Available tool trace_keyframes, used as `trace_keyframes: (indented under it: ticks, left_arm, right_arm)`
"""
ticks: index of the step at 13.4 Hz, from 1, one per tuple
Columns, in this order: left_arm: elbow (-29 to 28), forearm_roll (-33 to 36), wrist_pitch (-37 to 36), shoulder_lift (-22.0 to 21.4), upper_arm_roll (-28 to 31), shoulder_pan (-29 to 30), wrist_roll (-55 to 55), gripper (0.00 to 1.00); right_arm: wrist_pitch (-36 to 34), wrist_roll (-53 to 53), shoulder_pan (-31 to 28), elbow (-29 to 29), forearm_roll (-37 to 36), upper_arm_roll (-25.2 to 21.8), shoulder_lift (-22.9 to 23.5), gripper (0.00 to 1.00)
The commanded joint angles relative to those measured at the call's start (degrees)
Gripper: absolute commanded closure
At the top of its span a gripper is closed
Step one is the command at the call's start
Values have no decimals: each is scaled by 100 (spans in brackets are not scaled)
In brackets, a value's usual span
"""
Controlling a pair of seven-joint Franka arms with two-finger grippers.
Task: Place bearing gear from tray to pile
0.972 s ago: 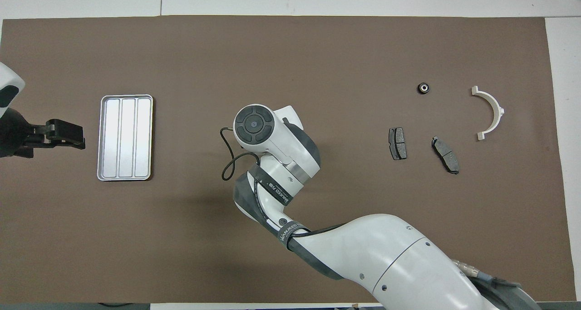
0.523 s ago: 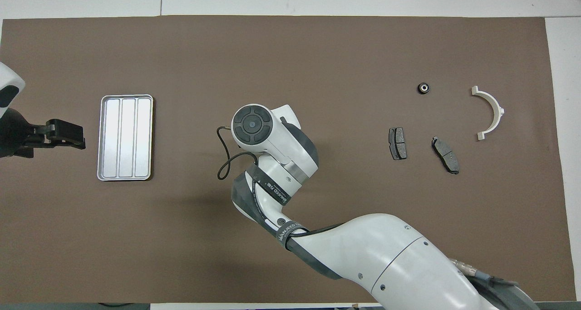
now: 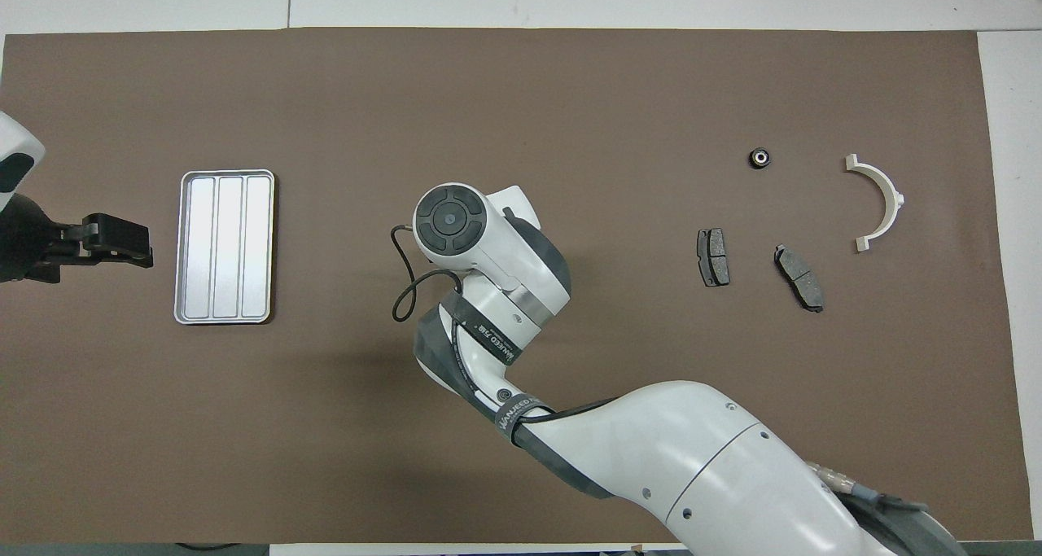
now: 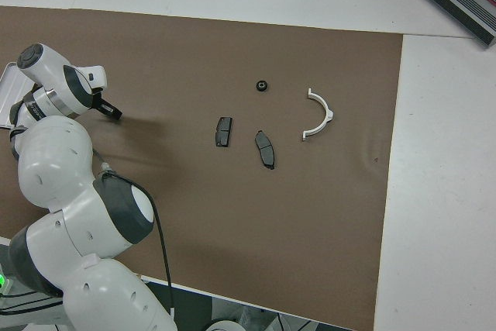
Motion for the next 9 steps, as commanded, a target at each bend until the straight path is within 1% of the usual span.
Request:
trace_keyframes:
  ticks: [1,2,3,6,9]
  left_arm:
    - [-33,-75,-82,-91,-6,24,47,0]
    - [-33,-75,-82,-91,-6,24,47,0]
    - [-33,-75,-82,-91,-6,24,56,0]
    - [-33,-75,-82,-91,-6,24,47,0]
    - [-33,-75,-82,-91,-6,24,56,0]
  right_arm:
    - [-836,-583,-345,717,-119,70,122,100]
    - [-1021,-820,-468,867,-102,70,78,100]
    - [-1119,-1119,-617,886,-93,70,-18,100]
    - [-1190,-2488,-1249,851,-58,79,-264,100]
    - [-1138,-3632,-1768,807,-66,79,-300,100]
